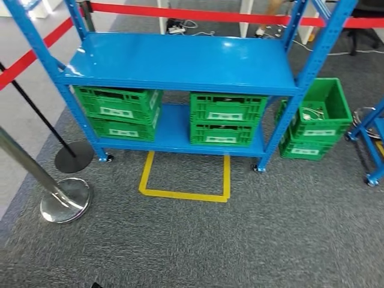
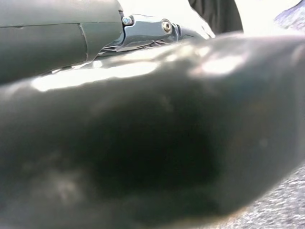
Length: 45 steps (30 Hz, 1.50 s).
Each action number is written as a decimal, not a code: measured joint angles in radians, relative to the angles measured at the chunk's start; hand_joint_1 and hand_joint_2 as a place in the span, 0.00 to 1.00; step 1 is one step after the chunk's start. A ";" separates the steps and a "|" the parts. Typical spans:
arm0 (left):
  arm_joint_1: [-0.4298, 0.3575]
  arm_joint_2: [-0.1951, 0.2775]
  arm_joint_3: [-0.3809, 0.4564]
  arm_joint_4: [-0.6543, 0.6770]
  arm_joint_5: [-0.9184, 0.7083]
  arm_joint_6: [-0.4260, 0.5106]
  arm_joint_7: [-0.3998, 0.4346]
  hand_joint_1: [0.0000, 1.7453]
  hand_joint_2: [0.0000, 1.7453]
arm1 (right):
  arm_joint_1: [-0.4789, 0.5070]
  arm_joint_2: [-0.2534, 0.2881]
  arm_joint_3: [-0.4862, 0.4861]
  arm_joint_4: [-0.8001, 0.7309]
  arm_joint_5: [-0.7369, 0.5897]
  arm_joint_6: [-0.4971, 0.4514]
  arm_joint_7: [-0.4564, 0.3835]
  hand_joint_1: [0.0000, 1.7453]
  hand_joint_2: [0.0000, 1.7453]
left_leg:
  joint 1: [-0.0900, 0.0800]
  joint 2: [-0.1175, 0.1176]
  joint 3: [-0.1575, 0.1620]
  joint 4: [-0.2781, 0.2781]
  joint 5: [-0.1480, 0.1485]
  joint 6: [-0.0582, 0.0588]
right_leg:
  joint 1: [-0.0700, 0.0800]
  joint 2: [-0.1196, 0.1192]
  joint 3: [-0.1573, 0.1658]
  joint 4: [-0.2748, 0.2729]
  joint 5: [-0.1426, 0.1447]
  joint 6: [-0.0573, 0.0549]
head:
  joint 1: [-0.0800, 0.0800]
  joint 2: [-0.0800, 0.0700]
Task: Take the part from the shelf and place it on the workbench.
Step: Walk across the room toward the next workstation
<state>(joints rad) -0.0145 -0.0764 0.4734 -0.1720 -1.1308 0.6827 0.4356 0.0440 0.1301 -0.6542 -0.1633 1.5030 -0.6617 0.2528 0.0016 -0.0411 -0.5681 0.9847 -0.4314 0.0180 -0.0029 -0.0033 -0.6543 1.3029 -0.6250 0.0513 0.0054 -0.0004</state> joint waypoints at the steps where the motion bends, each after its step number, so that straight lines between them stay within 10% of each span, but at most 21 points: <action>1: 0.001 0.000 0.000 0.000 0.000 0.000 0.000 0.00 0.00 | 0.000 0.000 0.000 0.000 0.000 0.000 -0.001 0.00 0.00 | 0.001 -0.016 0.001 0.000 0.000 -0.002 | -0.001 0.005 0.016 -0.042 0.033 0.000 | 0.000 0.000; 3: 0.002 -0.001 0.001 0.000 0.004 -0.001 -0.001 0.00 0.00 | -0.001 0.000 0.000 0.000 -0.002 0.000 -0.006 0.00 0.00 | 0.002 -0.040 0.004 0.003 0.000 -0.008 | -0.007 0.024 0.072 -0.174 0.105 0.002 | 0.001 0.000; 6: 0.004 0.000 0.012 0.000 0.023 -0.006 -0.008 0.00 0.00 | -0.008 0.000 -0.004 0.001 -0.025 0.000 -0.033 0.00 0.00 | -0.001 -0.060 -0.003 0.009 0.000 -0.024 | -0.011 0.049 0.110 -0.272 0.128 -0.007 | 0.001 0.000; 7: 0.006 0.001 0.018 0.000 0.032 -0.012 -0.015 0.00 0.25 | -0.010 0.001 -0.009 0.001 -0.036 0.000 -0.044 0.00 0.00 | -0.001 -0.061 -0.005 0.007 0.002 -0.022 | -0.011 0.051 0.110 -0.277 0.130 -0.011 | 0.000 0.000; 10: 0.008 0.001 0.037 0.000 0.056 -0.038 -0.042 0.00 1.00 | -0.009 0.002 -0.026 0.001 -0.061 0.002 -0.068 0.00 0.75 | -0.002 -0.059 -0.007 0.001 0.011 0.007 | -0.010 0.051 0.110 -0.279 0.137 -0.016 | -0.003 0.000; 11: 0.008 0.000 0.043 0.000 0.064 -0.048 -0.053 0.00 1.00 | -0.009 0.002 -0.030 0.001 -0.065 0.003 -0.074 0.00 1.00 | -0.002 -0.059 -0.008 0.000 0.012 0.013 | -0.009 0.052 0.110 -0.279 0.139 -0.018 | -0.004 0.000; 15: 0.008 0.002 0.064 -0.001 0.129 -0.102 -0.108 0.00 1.00 | -0.007 0.002 -0.035 0.000 -0.117 0.028 -0.105 0.00 1.00 | 0.000 -0.058 -0.005 -0.006 0.016 0.006 | -0.005 0.053 0.109 -0.278 0.139 -0.024 | -0.004 0.000; 19: 0.015 0.004 0.059 -0.006 0.202 -0.146 -0.136 0.00 1.00 | -0.005 0.000 -0.013 -0.008 -0.209 0.070 -0.119 0.00 1.00 | 0.007 -0.058 -0.005 -0.011 0.015 -0.044 | -0.001 0.052 0.103 -0.277 0.137 -0.030 | -0.003 0.000; 23: 0.024 0.008 0.036 -0.015 0.274 -0.188 -0.160 0.00 1.00 | 0.002 -0.005 0.024 -0.020 -0.311 0.116 -0.129 0.00 1.00 | 0.007 -0.058 -0.005 -0.011 0.013 -0.049 | -0.001 0.052 0.099 -0.277 0.135 -0.032 | -0.003 0.000; 24: 0.026 0.010 0.029 -0.018 0.292 -0.198 -0.166 0.00 1.00 | 0.004 -0.007 0.034 -0.024 -0.335 0.127 -0.132 0.00 0.75 | 0.007 -0.058 -0.005 -0.011 0.013 -0.049 | -0.002 0.052 0.100 -0.278 0.136 -0.031 | -0.003 0.000; 27: 0.035 0.015 0.004 -0.028 0.345 -0.228 -0.183 0.00 0.25 | 0.010 -0.012 0.069 -0.034 -0.409 0.161 -0.139 0.00 0.00 | 0.004 -0.058 -0.005 -0.010 0.013 -0.048 | -0.005 0.052 0.100 -0.279 0.137 -0.029 | -0.003 0.000; 28: 0.038 0.016 -0.005 -0.032 0.363 -0.239 -0.188 0.00 0.00 | 0.012 -0.014 0.081 -0.038 -0.434 0.172 -0.142 0.00 0.00 | 0.004 -0.058 -0.005 -0.010 0.013 -0.048 | -0.005 0.052 0.100 -0.280 0.137 -0.029 | -0.003 0.000; 45: 0.086 0.040 -0.177 -0.097 0.668 -0.414 -0.286 0.00 0.00 | 0.045 -0.052 0.297 -0.107 -0.859 0.366 -0.185 0.00 0.00 | 0.000 -0.058 -0.005 -0.009 0.012 -0.044 | -0.008 0.052 0.101 -0.280 0.137 -0.027 | -0.003 0.000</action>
<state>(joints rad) 0.0718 -0.0363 0.2964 -0.2692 -0.4627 0.2688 0.1501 0.0894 0.0783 -0.3573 -0.2706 0.6443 -0.2958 0.0680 0.0020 -0.0988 -0.5731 0.9754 -0.4190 -0.0256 -0.0111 0.0487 -0.5533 1.0230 -0.4882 0.0238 0.0025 -0.0004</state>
